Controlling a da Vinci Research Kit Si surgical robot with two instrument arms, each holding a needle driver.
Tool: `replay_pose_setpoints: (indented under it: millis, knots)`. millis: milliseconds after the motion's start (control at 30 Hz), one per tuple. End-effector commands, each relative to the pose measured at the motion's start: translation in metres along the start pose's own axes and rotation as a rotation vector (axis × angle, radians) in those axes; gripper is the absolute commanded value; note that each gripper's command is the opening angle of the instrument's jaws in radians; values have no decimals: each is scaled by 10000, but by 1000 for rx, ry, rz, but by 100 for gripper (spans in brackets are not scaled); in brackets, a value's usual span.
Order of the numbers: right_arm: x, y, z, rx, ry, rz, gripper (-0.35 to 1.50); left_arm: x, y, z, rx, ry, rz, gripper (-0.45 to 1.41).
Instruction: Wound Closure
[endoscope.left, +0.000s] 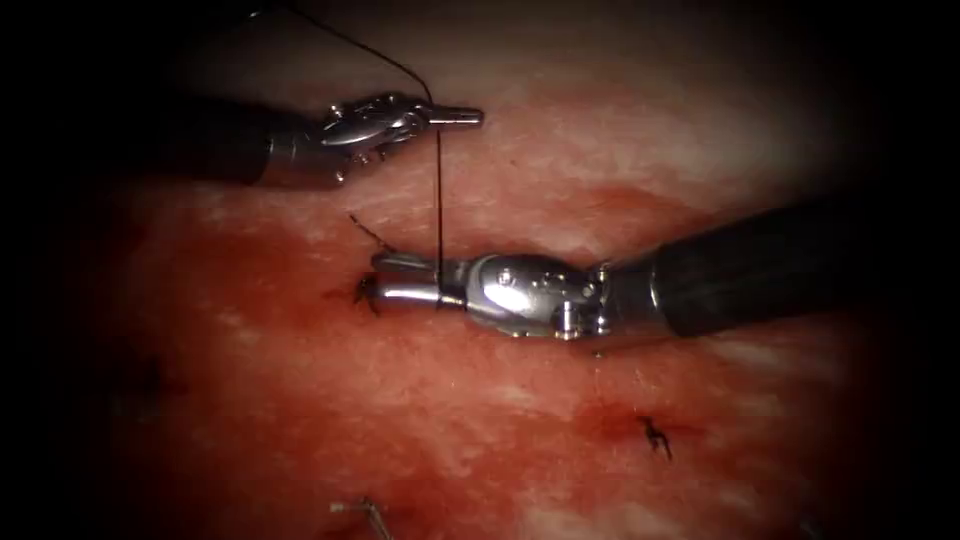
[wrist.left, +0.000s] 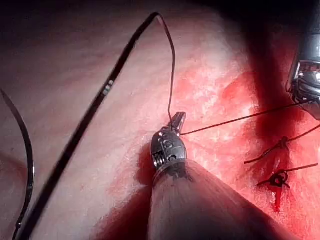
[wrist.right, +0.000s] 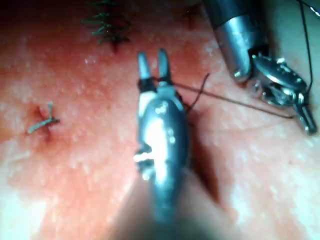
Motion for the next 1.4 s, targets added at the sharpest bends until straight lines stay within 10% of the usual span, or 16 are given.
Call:
replay_pose_setpoints:
  millis: [33,533,767,1067,1400]
  knots:
    - [-7,1,0,-29,-13,1,-6,-9,1,2,-2,-2,-1,-45]
    - [4,2,0,-213,-135,-29,66,-23,15,-13,6,-10,5,-45]
    - [-7,-2,-17,-158,-316,-51,76,43,44,-25,7,30,-62,-45]
    - [-4,6,-16,-164,-242,-42,83,145,149,-7,-61,80,-23,-45]
    - [-17,2,11,-147,-274,-67,86,153,176,19,-88,76,-14,-45]
